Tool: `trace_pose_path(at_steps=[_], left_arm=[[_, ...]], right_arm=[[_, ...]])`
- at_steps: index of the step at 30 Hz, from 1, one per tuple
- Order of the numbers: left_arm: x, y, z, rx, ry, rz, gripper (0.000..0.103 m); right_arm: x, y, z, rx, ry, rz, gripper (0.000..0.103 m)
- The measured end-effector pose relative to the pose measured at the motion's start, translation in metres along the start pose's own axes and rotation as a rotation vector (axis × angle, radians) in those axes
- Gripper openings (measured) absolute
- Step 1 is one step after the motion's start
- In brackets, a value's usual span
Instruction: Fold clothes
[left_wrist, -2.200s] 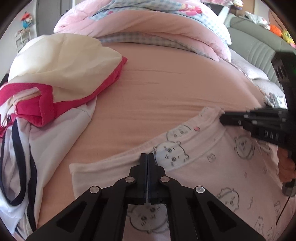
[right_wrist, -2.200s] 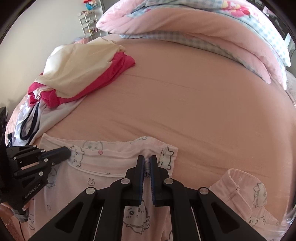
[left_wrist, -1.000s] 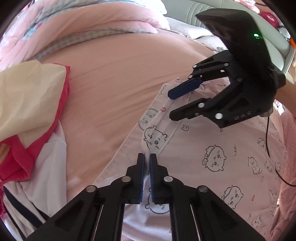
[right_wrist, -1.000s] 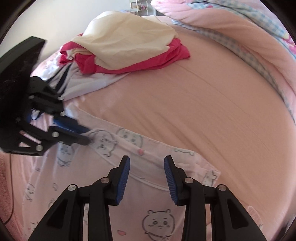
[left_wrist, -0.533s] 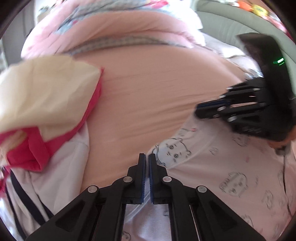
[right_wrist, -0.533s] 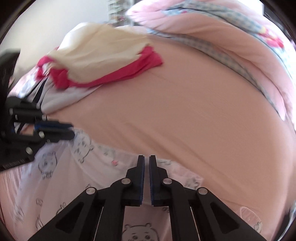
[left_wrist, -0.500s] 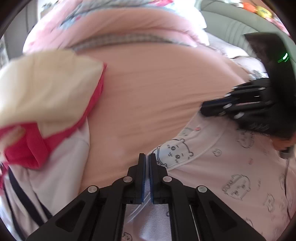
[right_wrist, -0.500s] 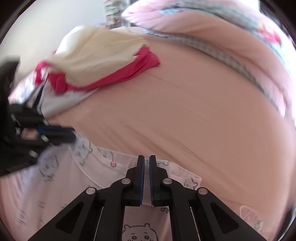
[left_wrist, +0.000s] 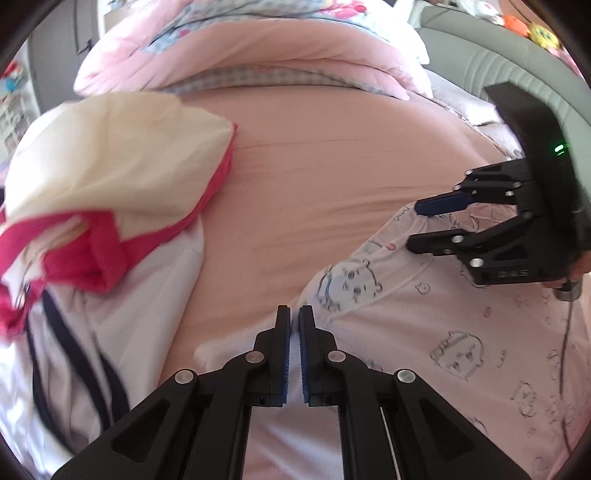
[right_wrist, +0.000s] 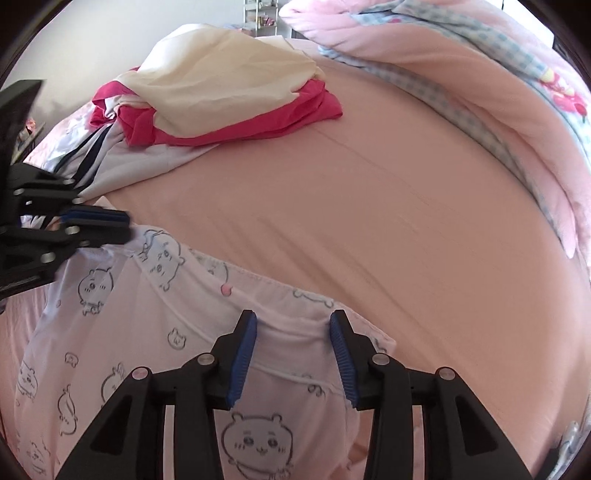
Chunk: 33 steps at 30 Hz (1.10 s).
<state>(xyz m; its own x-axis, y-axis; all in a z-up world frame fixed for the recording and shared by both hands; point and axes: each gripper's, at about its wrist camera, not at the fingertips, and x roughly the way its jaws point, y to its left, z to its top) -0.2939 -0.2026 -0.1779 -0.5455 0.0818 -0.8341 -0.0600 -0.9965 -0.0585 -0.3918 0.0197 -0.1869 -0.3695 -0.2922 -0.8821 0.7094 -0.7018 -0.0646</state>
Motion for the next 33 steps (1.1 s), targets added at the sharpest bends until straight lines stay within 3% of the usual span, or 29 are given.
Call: trace_pose_path(at_steps=[4, 6, 9, 13, 18, 19, 23, 25, 28, 30, 33], left_arm=[[-0.01, 0.002, -0.019, -0.039, 0.052, 0.007, 0.004], [-0.01, 0.005, -0.031, -0.044, 0.066, 0.007, 0.004], [-0.012, 0.009, -0.04, -0.084, 0.058, 0.001, 0.004], [-0.012, 0.016, -0.036, -0.126, 0.034, 0.013, 0.004], [-0.017, 0.029, -0.045, -0.137, 0.016, 0.072, 0.004], [-0.012, 0.034, -0.034, -0.142, 0.007, 0.099, 0.004], [-0.006, 0.039, -0.032, -0.147, -0.019, 0.142, 0.004], [-0.003, 0.033, -0.031, -0.097, -0.031, 0.196, 0.004], [0.0, 0.033, -0.031, -0.084, -0.028, 0.268, 0.009], [-0.005, 0.04, -0.03, -0.13, -0.023, 0.227, 0.009], [-0.016, 0.039, -0.028, -0.109, -0.019, 0.179, 0.009]], right_arm=[[0.001, 0.002, -0.002, -0.051, 0.002, 0.014, 0.037], [-0.001, 0.0, -0.004, -0.057, 0.006, 0.02, 0.011], [-0.005, 0.0, -0.005, -0.048, -0.006, 0.014, 0.005], [-0.014, 0.004, -0.002, -0.03, -0.042, -0.031, 0.004], [-0.035, -0.007, 0.0, 0.045, -0.108, -0.011, 0.004], [-0.034, -0.009, 0.002, 0.051, -0.11, -0.017, 0.004], [-0.004, -0.01, 0.007, 0.062, -0.049, -0.064, 0.004], [0.016, -0.01, 0.011, 0.079, -0.021, -0.094, 0.005], [0.011, -0.022, 0.021, 0.183, -0.07, -0.093, 0.005], [-0.004, -0.035, 0.026, 0.258, -0.114, -0.066, 0.007], [-0.024, -0.035, 0.027, 0.225, -0.106, -0.041, 0.009]])
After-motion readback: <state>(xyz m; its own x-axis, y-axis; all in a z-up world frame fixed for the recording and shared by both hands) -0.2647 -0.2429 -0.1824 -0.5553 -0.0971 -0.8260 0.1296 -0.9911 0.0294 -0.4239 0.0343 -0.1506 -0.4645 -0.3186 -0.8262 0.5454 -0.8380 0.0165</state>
